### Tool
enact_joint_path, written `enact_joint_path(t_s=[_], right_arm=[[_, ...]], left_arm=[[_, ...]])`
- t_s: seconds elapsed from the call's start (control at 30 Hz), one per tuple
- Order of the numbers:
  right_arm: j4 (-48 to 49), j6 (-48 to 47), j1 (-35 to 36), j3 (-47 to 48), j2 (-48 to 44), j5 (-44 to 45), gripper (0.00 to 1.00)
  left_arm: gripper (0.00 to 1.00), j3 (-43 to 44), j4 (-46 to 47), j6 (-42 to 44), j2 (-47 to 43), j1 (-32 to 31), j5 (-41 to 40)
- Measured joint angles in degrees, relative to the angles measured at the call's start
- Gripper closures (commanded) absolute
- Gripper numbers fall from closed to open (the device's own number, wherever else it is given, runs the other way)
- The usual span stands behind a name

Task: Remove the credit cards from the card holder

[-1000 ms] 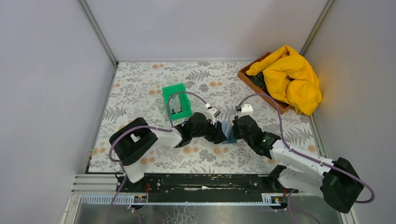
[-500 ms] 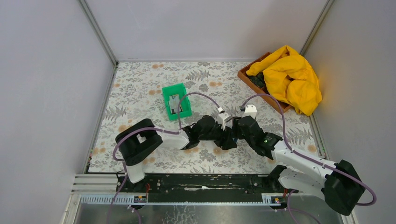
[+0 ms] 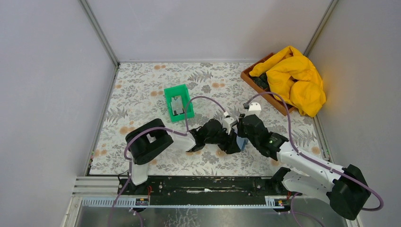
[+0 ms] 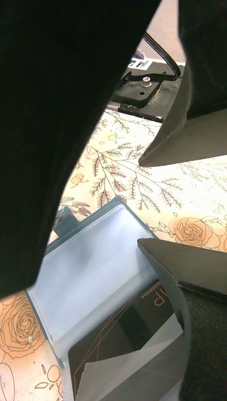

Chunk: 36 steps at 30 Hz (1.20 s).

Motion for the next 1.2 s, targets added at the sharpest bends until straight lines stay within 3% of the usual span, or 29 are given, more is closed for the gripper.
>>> enact_joint_path(t_s=[0.1, 0.3, 0.7, 1.2], right_arm=[[2.03, 0.2, 0.02, 0.66, 1.05, -1.07, 0.91], [2.91, 0.68, -0.68, 0.66, 4.39, -2.45, 1.0], [10.32, 7.26, -2.45, -5.55, 9.38, -10.08, 1.0], [13.94, 11.26, -2.97, -10.97, 9.81, -11.76, 1.0]], left_arm=[[0.36, 0.0, 0.02, 0.13, 0.0, -0.31, 0.04], [0.36, -0.72, -0.59, 0.42, -0.13, -0.09, -0.17], [0.36, -2.64, -1.73, 0.11, -2.54, 0.04, -2.01], [0.36, -4.42, -1.7, 1.66, -7.34, -0.02, -4.76]])
